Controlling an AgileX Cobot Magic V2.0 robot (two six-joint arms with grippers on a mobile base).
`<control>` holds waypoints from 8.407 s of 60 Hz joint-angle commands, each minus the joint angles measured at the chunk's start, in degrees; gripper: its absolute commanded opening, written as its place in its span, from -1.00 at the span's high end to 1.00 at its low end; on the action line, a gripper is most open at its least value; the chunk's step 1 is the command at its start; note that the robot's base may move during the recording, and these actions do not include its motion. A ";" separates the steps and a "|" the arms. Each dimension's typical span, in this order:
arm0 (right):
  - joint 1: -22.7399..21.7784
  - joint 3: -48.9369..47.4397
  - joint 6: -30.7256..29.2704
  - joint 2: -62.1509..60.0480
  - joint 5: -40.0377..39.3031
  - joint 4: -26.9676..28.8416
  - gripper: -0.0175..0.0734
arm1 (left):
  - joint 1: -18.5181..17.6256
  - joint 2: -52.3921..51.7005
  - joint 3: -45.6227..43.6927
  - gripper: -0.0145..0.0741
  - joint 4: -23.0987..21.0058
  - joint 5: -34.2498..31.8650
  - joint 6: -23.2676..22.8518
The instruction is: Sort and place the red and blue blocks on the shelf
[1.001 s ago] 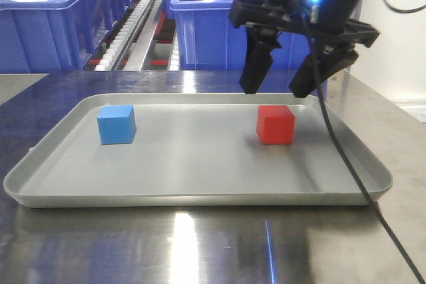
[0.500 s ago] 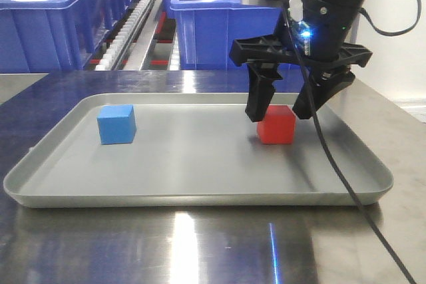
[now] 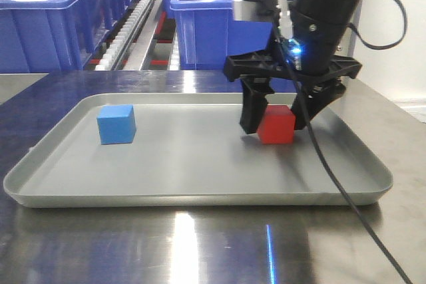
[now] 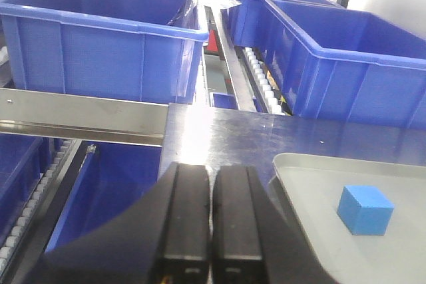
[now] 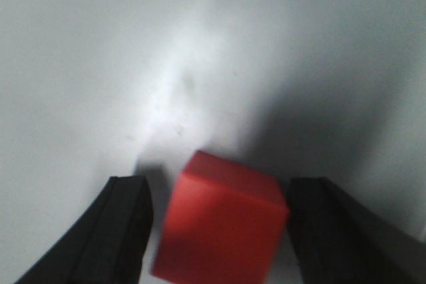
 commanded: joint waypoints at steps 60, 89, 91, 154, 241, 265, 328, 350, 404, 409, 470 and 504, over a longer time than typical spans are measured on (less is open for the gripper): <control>-2.38 -8.44 -0.56 -18.11 -4.27 -2.83 0.49 | -0.09 -0.83 1.15 0.40 -0.36 -4.63 0.02; -18.45 12.93 -0.56 -46.24 -20.20 -2.83 0.49 | -0.09 -0.83 1.15 0.40 -0.36 -4.63 0.02; -19.53 14.91 -0.56 -48.09 -21.16 -2.83 0.49 | -0.09 -0.83 1.15 0.40 -0.36 -4.63 0.02; -28.07 48.11 -0.56 -78.69 -30.91 -2.83 0.49 | -0.09 -0.83 1.15 0.40 -0.36 -4.63 0.02; -28.07 48.11 -0.56 -78.69 -30.19 -2.83 0.49 | -2.80 33.77 -25.10 0.40 0.29 -2.00 0.02; -28.07 48.11 -0.56 -78.69 -30.19 -2.83 0.49 | -2.80 47.29 -34.88 0.40 0.72 0.12 0.02; -28.07 48.11 -0.56 -78.69 -30.13 -2.83 0.49 | -2.80 47.43 -34.88 0.40 0.85 -0.99 -3.18; -28.07 48.11 -0.56 -78.69 -30.13 -2.83 0.49 | -2.80 53.68 -39.53 0.40 1.93 15.31 -3.18; -28.07 48.11 -0.56 -78.69 -30.13 -2.83 0.49 | -25.74 89.04 -70.43 -0.57 -0.02 33.35 -8.27; -28.07 48.11 -0.56 -78.69 -30.13 -2.83 0.49 | -26.32 90.41 -71.96 -0.57 -0.02 33.35 -8.36; -28.07 48.11 -0.56 -78.69 -30.13 -2.83 0.49 | -27.21 97.59 -74.43 -0.48 2.53 37.57 -15.82; -28.07 48.11 -0.56 -78.69 -30.13 -2.83 0.49 | -27.21 98.68 -74.43 -0.48 2.64 36.72 -15.82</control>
